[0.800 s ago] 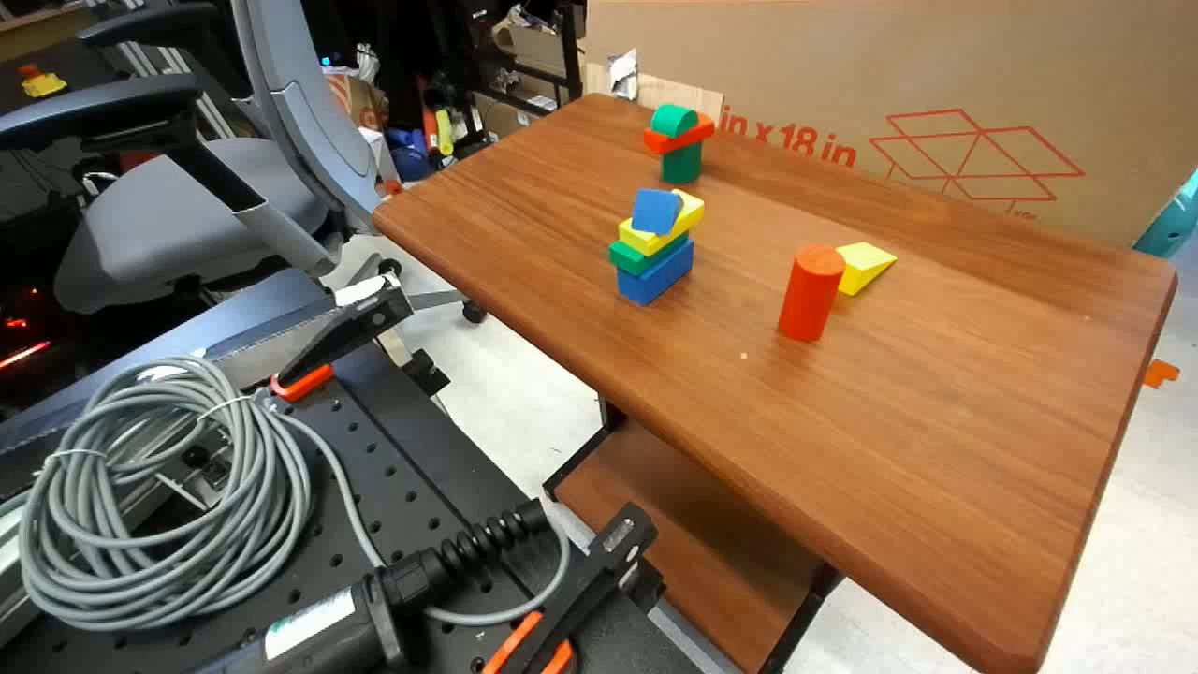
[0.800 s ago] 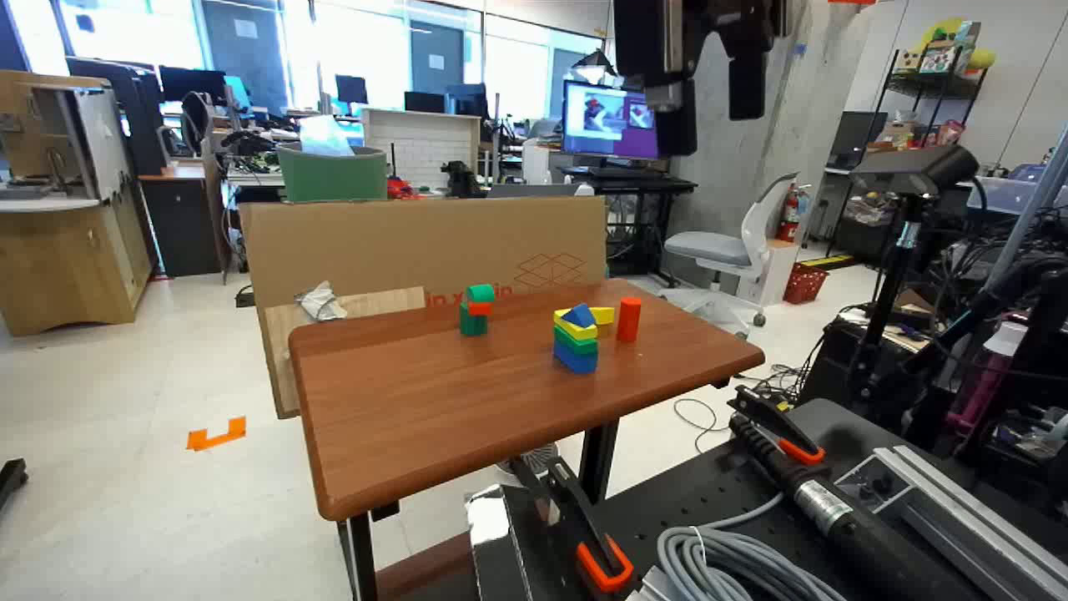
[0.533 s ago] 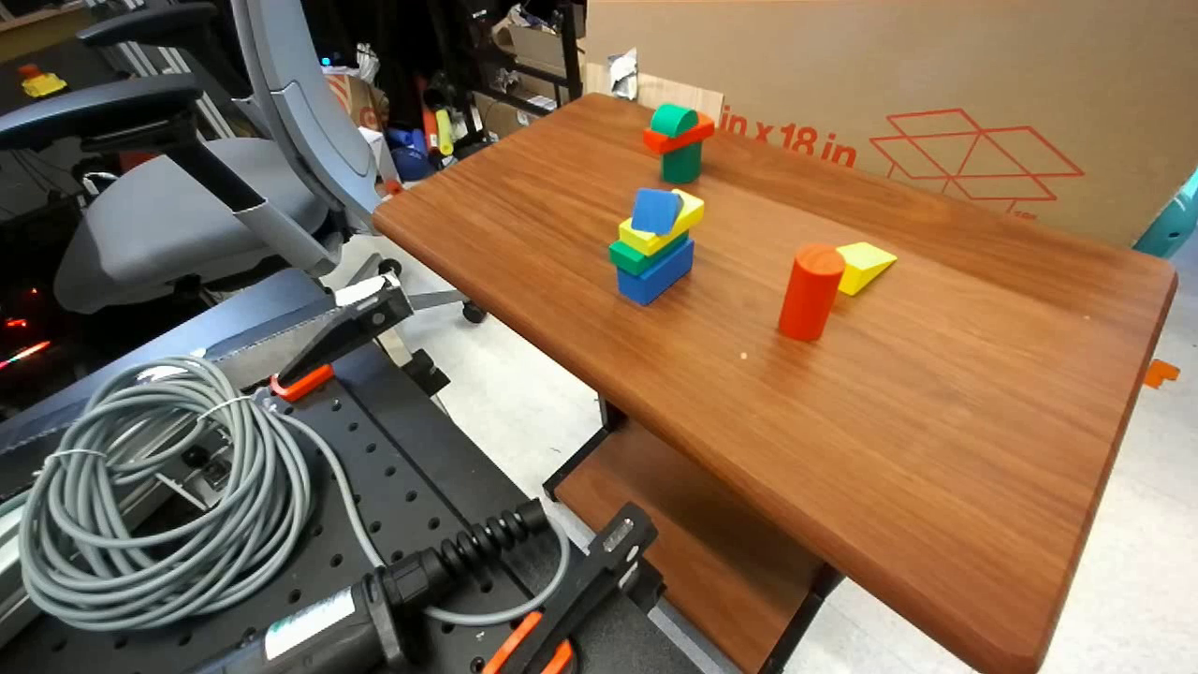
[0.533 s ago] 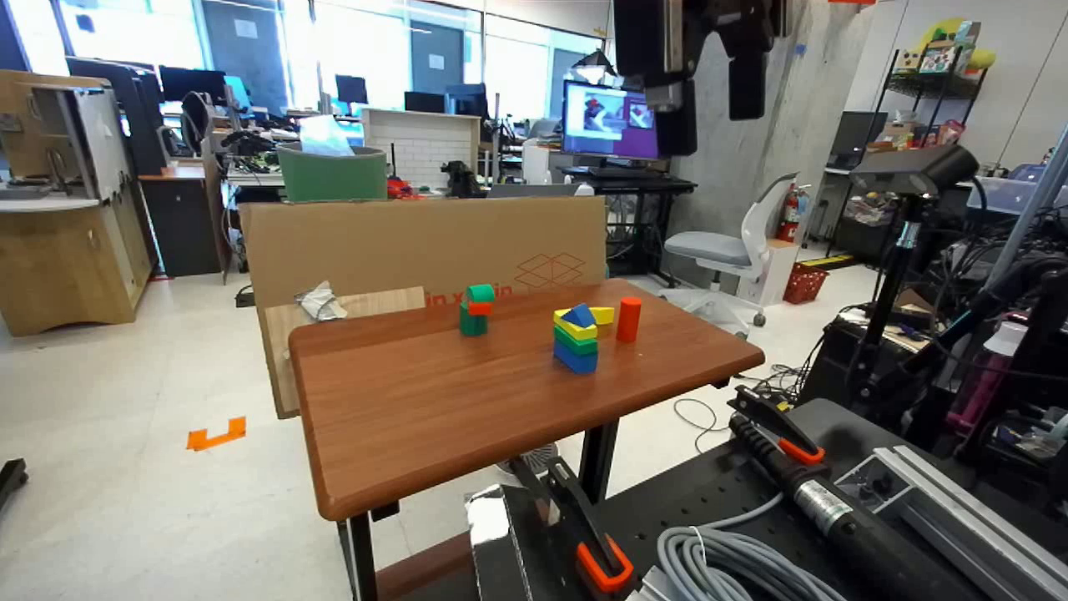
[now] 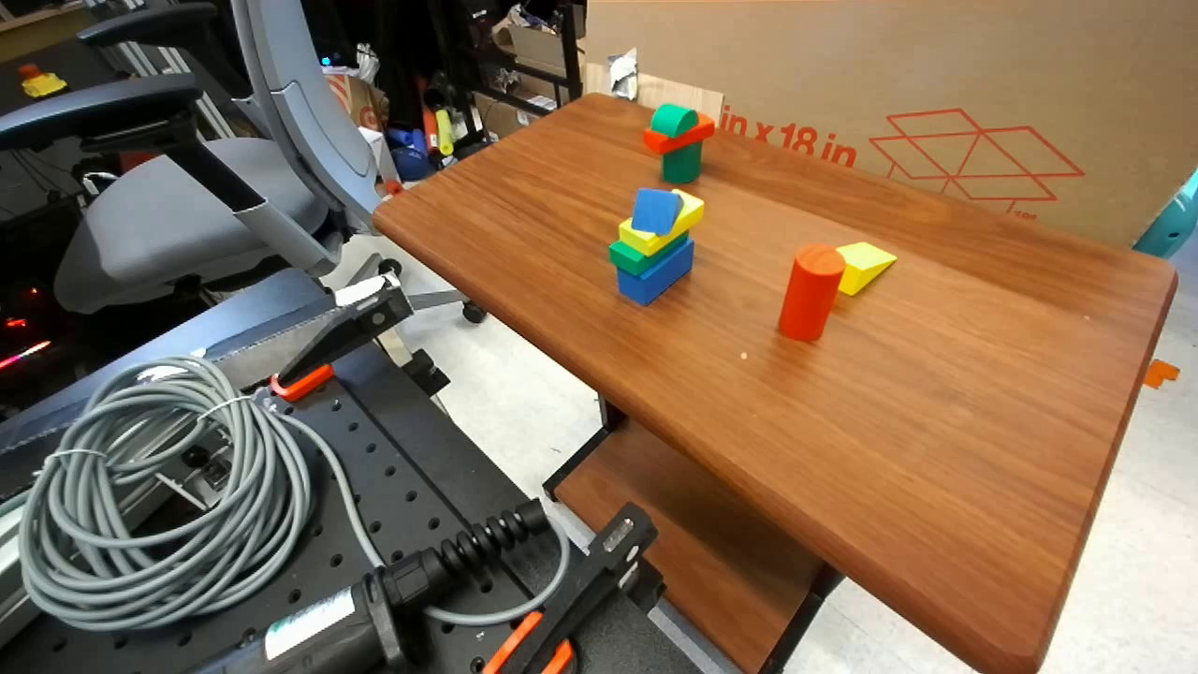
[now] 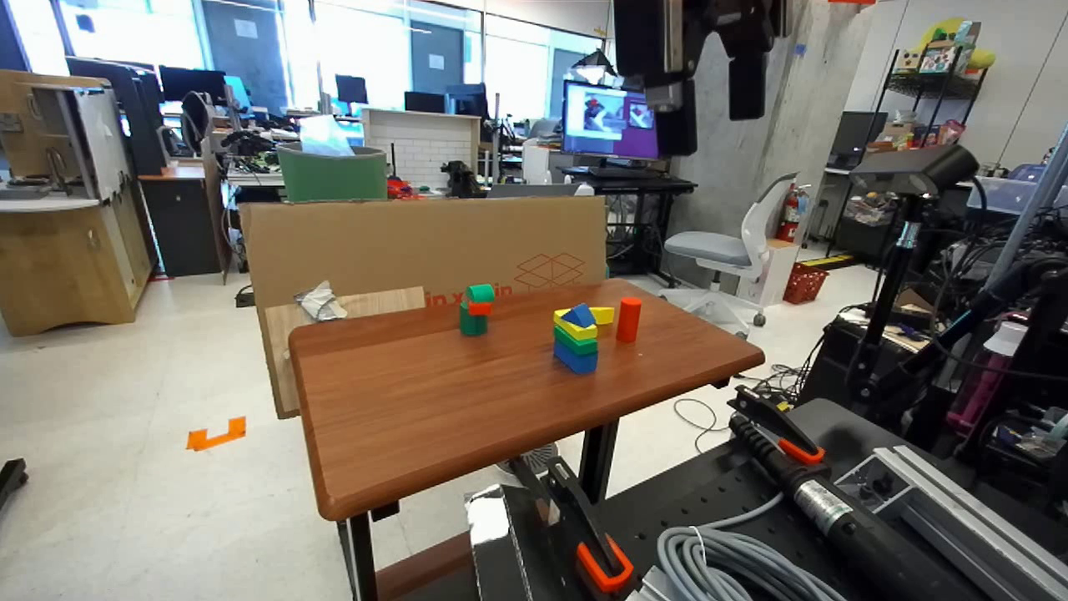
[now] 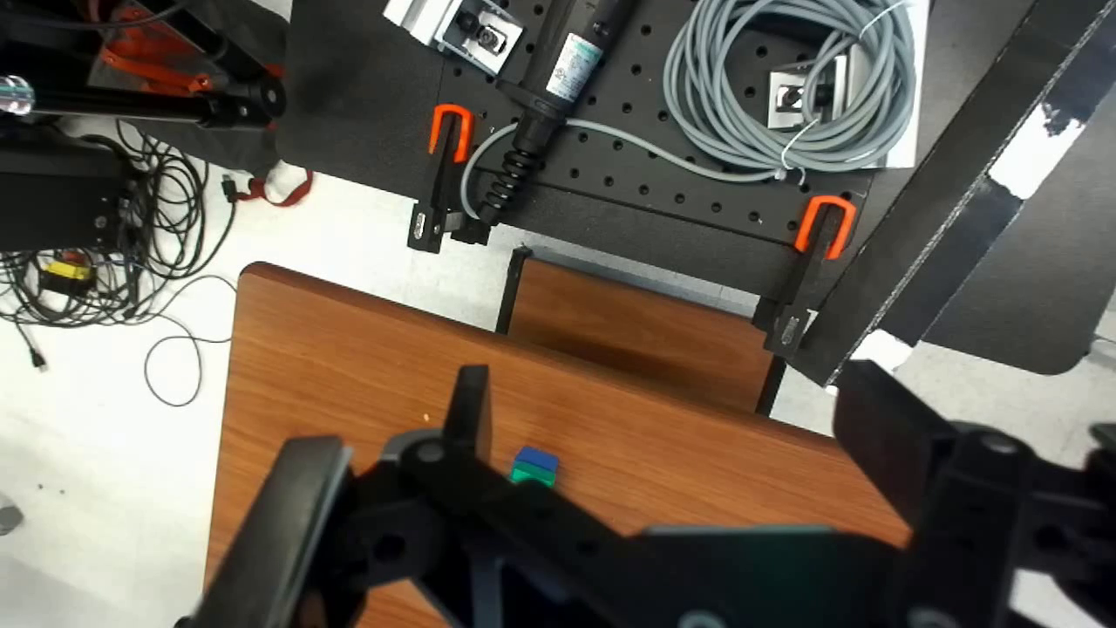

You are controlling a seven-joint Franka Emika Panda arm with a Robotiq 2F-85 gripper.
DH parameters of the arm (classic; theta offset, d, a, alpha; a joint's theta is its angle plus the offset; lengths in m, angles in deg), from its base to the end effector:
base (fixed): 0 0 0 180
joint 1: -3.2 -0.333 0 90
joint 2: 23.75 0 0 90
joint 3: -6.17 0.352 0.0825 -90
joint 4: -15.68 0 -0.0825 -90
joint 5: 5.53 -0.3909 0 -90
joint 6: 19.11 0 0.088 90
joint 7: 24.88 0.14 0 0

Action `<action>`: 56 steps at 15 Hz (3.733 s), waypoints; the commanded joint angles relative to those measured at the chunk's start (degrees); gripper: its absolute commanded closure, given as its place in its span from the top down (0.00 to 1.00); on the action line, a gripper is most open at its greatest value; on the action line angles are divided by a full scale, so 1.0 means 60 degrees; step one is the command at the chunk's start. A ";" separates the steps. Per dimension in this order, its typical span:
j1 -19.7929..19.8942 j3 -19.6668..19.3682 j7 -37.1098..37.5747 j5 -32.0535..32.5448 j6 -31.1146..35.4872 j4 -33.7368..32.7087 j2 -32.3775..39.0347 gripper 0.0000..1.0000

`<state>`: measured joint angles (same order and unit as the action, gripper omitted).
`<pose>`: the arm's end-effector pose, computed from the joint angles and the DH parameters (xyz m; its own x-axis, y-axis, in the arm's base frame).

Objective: Move the orange block backwards

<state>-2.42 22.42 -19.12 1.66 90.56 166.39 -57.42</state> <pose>0.3120 0.1086 0.4129 0.9593 0.2522 -0.1267 0.2784 -0.9196 0.2771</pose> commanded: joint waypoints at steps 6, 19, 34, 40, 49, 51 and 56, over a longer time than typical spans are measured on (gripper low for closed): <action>-0.0197 -0.0467 0.0412 -0.0207 0.0266 -0.0395 0.0149 1.00; 0.0561 -0.2866 -0.0778 -0.1637 0.2370 -0.3082 0.2647 1.00; 0.1534 -0.3465 -0.0489 -0.1108 0.2365 -0.5258 0.6307 1.00; 0.1776 -0.3745 -0.0627 -0.0918 0.2817 -0.5118 0.6831 1.00; 0.1876 -0.3813 -0.0738 -0.1038 0.4009 -0.5119 0.7995 1.00; 0.1860 -0.3875 -0.0641 -0.0861 0.4302 -0.5128 0.8280 1.00; 0.1733 -0.4064 -0.0386 -0.0181 0.5022 -0.5175 0.8966 1.00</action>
<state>8.04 -1.45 -22.24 -1.95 117.83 136.14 -5.97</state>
